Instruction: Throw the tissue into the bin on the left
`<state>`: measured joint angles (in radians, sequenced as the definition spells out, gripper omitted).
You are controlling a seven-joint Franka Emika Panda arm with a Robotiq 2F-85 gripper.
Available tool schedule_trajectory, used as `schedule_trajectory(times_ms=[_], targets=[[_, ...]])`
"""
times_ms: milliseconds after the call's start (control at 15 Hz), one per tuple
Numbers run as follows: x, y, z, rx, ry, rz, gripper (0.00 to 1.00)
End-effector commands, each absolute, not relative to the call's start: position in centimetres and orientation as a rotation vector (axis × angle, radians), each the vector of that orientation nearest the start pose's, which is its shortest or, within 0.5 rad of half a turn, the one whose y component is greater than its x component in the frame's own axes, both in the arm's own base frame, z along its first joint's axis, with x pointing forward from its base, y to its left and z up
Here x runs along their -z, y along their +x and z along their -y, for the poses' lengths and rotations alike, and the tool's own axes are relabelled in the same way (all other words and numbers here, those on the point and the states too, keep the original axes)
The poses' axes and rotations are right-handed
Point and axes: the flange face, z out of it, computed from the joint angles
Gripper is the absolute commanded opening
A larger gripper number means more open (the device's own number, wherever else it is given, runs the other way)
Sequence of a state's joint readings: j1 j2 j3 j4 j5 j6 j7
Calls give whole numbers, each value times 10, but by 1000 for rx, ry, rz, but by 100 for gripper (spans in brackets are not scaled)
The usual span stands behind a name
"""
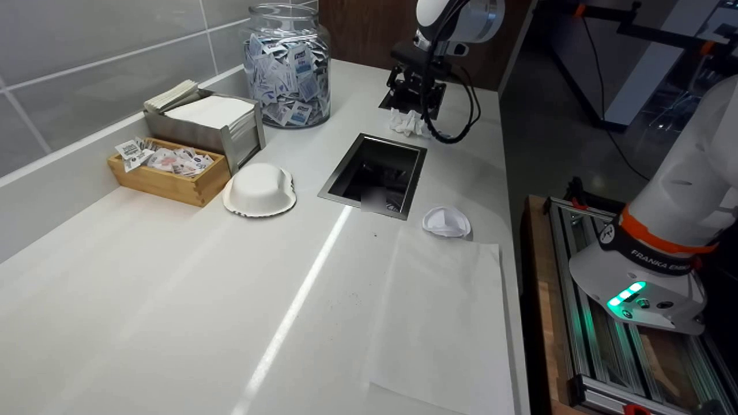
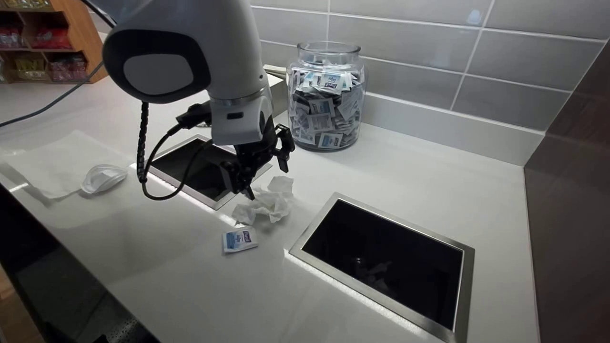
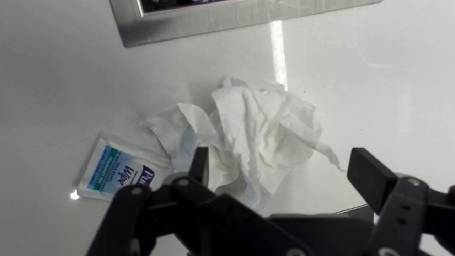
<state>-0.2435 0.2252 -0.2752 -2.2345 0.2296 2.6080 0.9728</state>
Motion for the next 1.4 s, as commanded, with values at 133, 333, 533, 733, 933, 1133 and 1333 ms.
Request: schedule_trajectory(times_ms=[133, 333, 533, 733, 933, 1133, 1333], targets=[[-259, 493, 287, 85, -2064, -2278, 100], [-245, 492, 287, 19, -2075, -2294, 83], [-237, 493, 289, -7, -2071, -2309, 64], [-240, 495, 290, 7, -2074, -2308, 40], [-246, 496, 288, 36, -2080, -2300, 17], [-251, 495, 284, 51, -2082, -2290, 0], [-256, 495, 282, 67, -2089, -2282, 2]])
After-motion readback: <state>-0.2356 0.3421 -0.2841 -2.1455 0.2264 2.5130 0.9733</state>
